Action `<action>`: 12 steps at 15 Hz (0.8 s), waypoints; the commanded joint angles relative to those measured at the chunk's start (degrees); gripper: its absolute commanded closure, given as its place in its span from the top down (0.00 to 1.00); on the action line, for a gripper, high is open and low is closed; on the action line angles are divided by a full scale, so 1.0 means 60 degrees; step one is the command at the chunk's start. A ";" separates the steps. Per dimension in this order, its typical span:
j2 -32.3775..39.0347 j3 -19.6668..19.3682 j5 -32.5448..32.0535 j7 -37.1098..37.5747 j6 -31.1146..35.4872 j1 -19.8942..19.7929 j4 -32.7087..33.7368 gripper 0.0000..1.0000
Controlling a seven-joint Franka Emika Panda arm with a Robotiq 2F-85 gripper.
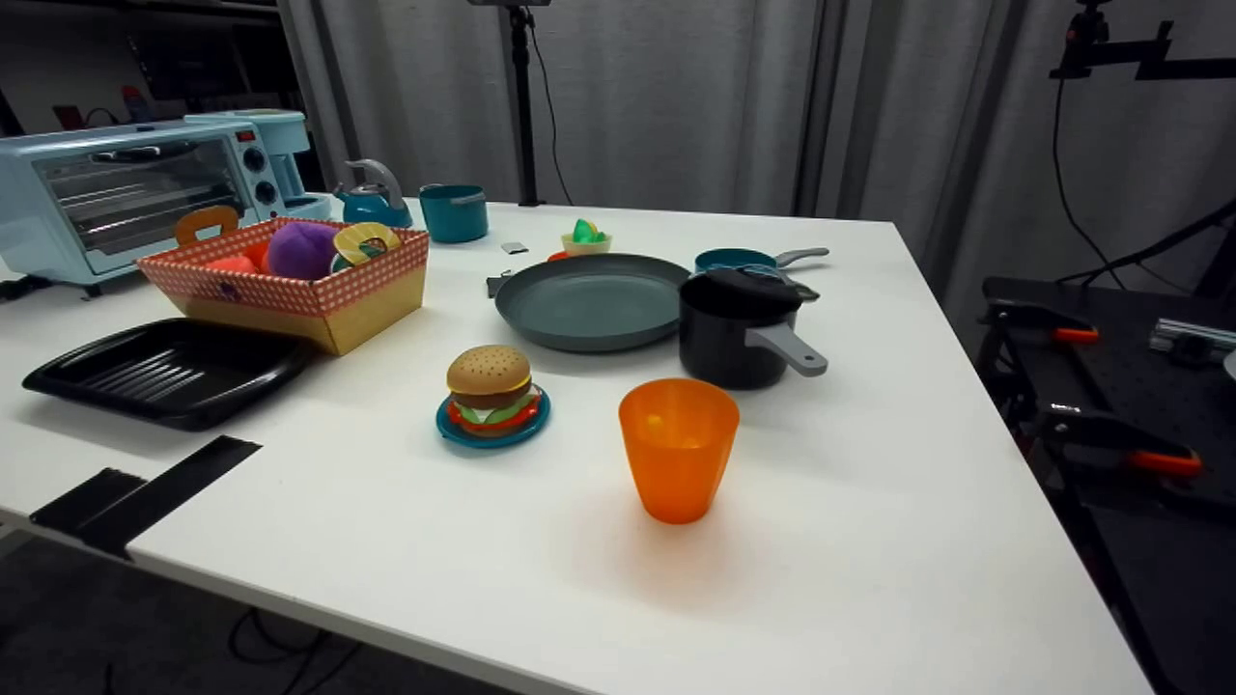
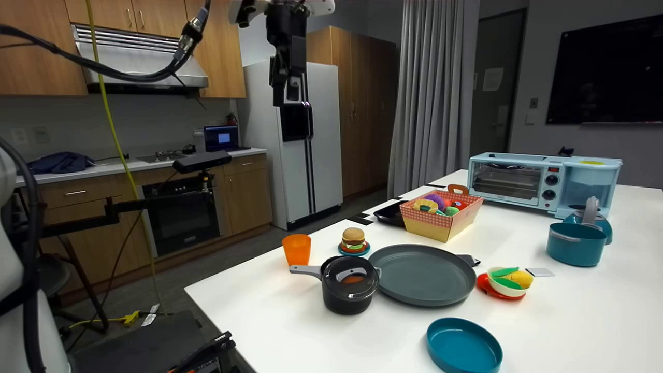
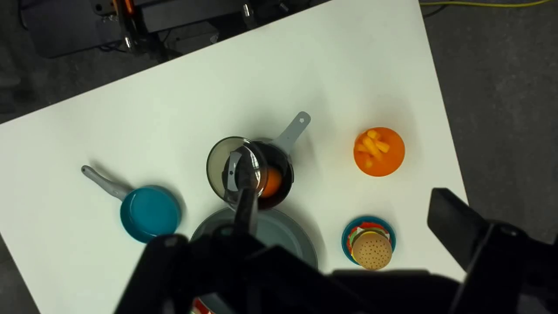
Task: Take the lid on the black pot and put it on the blue pan
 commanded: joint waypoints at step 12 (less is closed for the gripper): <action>0.0136 -0.0799 0.0311 0.0080 0.1197 0.0164 -0.0843 1.00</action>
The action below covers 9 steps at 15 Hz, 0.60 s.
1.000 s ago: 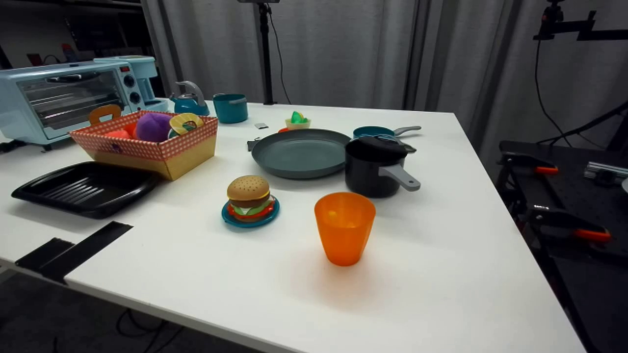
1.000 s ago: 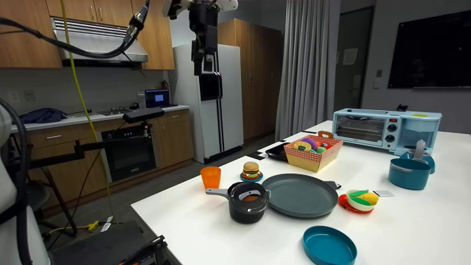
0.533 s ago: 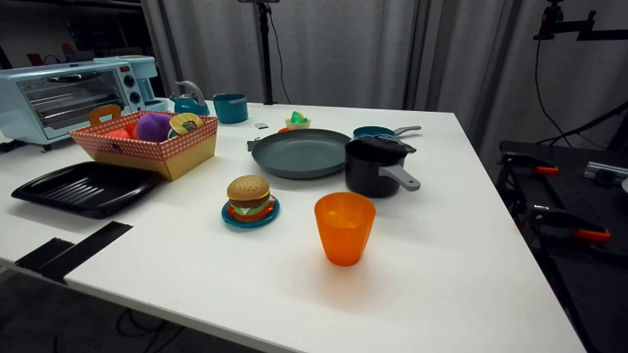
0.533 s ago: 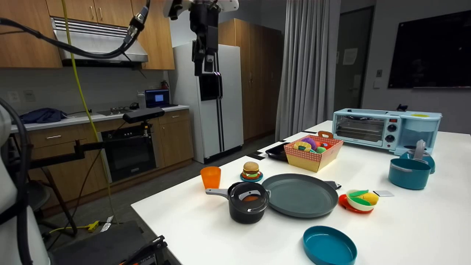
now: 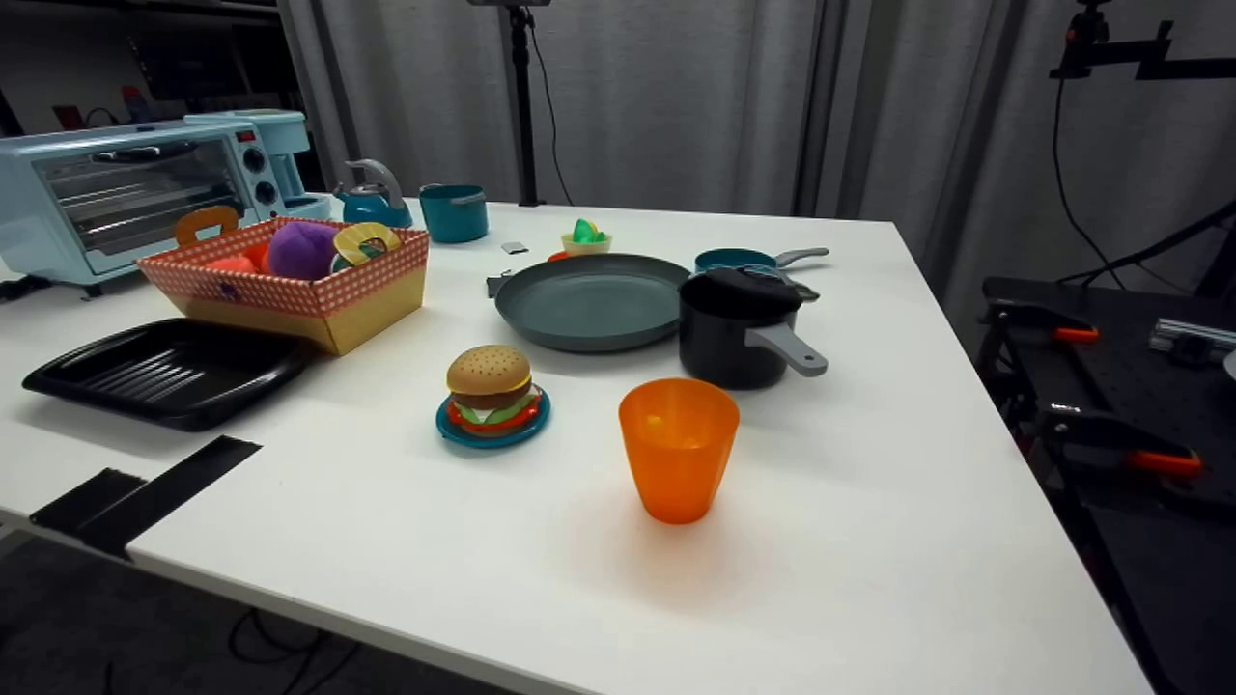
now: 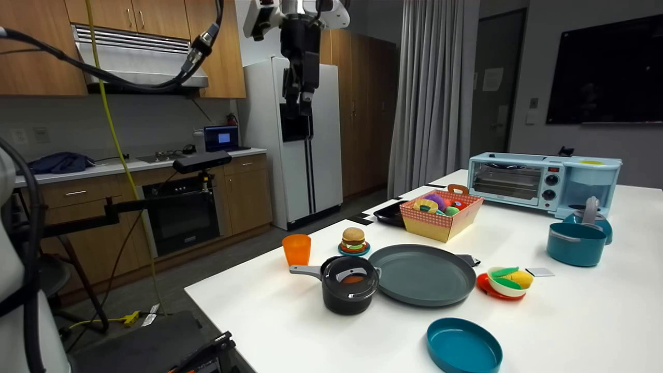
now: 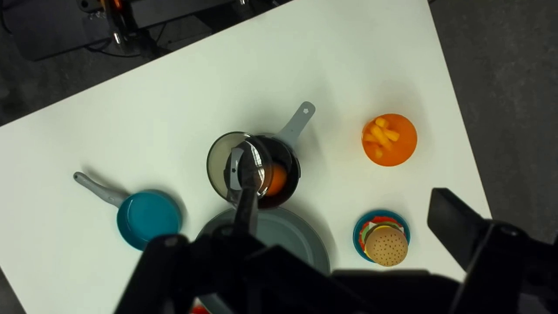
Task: Take the lid on the black pot and put it on the blue pan
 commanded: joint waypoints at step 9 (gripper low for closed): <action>-0.0499 -0.0903 0.1321 -0.0252 0.2236 0.0020 -0.2670 1.00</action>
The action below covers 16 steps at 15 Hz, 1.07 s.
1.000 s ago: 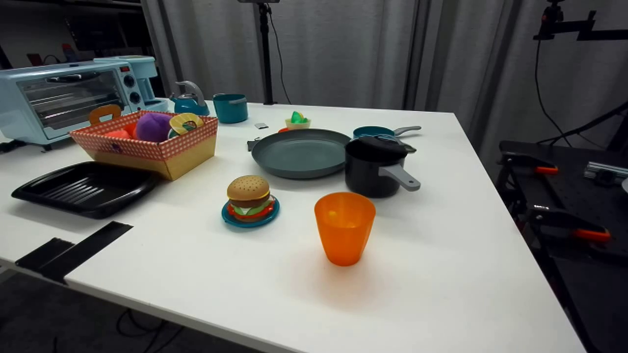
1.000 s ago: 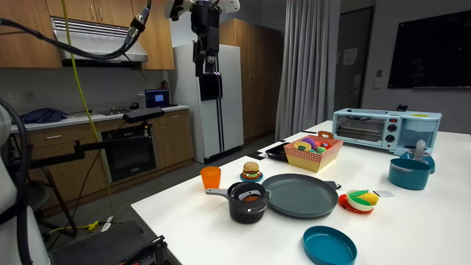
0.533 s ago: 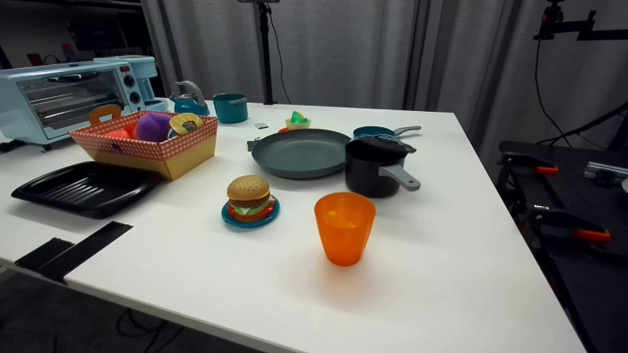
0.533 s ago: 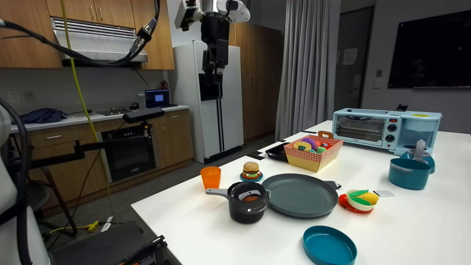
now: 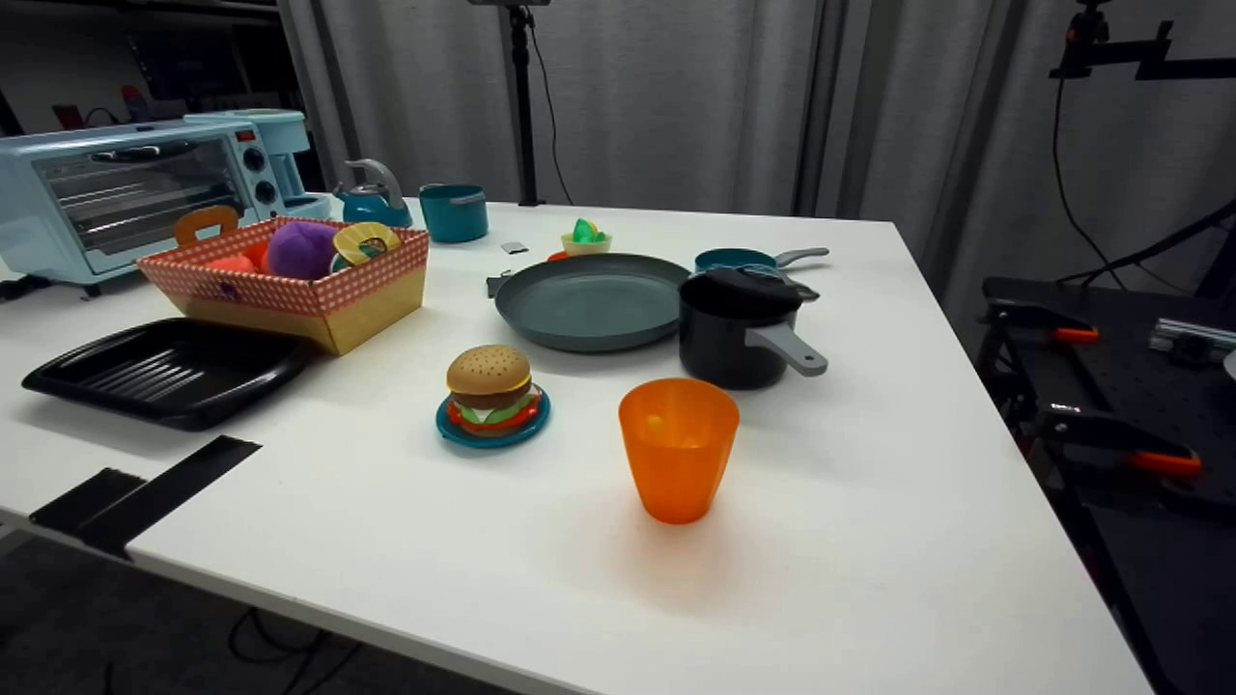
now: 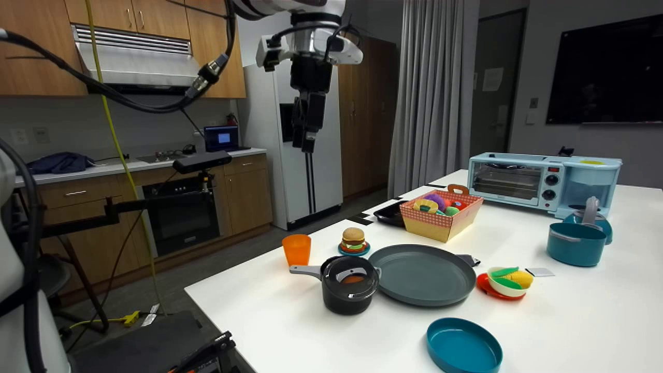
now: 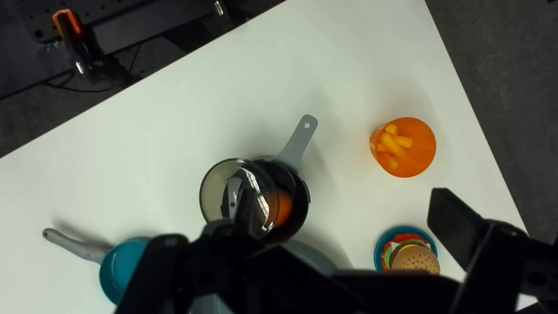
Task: Take the lid on the black pot and put it on the blue pan
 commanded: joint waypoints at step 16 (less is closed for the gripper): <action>0.1369 -0.1554 0.2117 -0.2810 0.5370 -0.0277 -0.2491 1.00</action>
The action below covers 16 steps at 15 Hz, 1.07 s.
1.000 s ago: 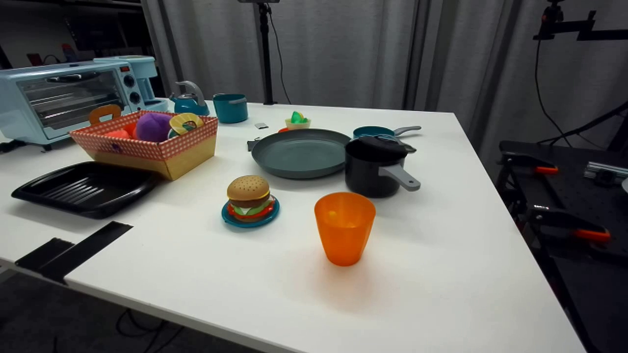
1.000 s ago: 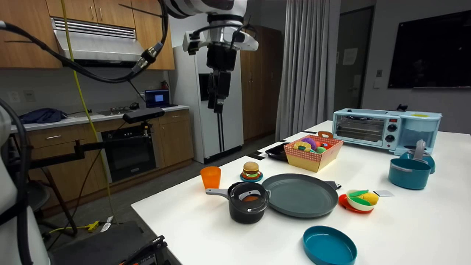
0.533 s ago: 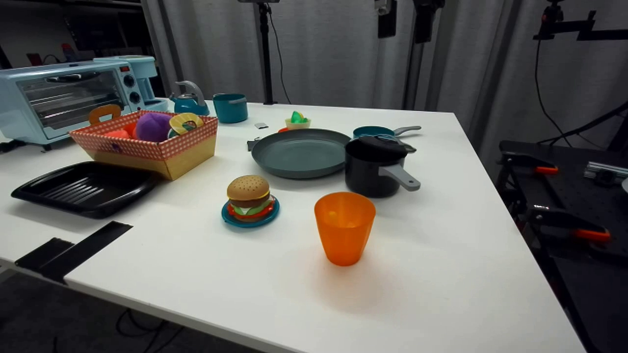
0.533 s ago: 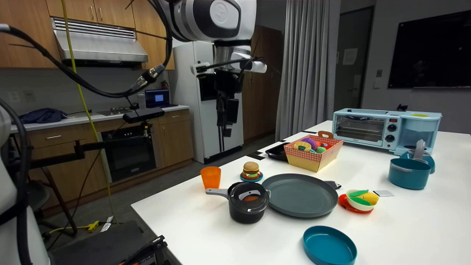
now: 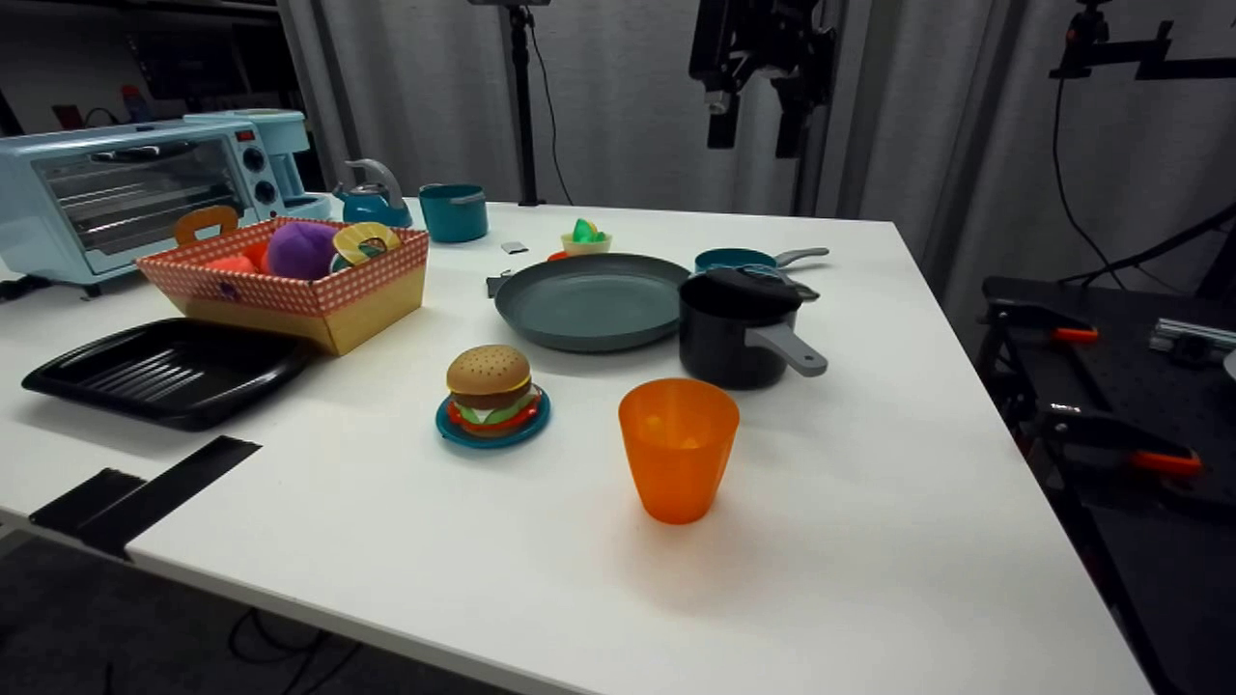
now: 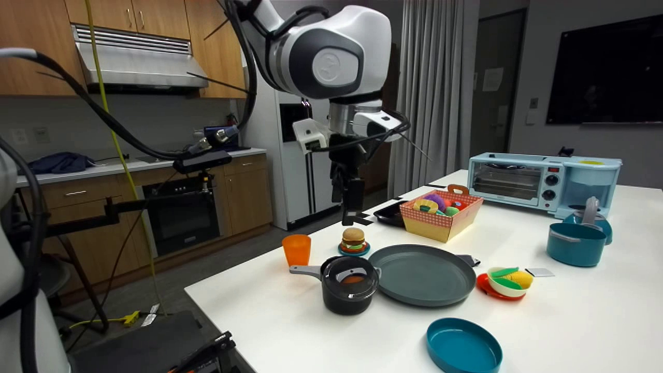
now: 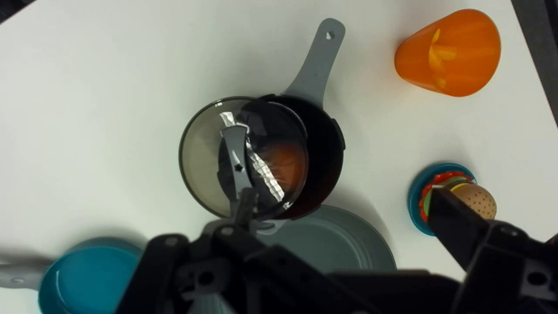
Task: Take the lid on the black pot and put it on the blue pan
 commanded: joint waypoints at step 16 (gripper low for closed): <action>0.1144 -0.0181 -0.0629 -0.0766 0.0102 -0.0157 0.0256 1.00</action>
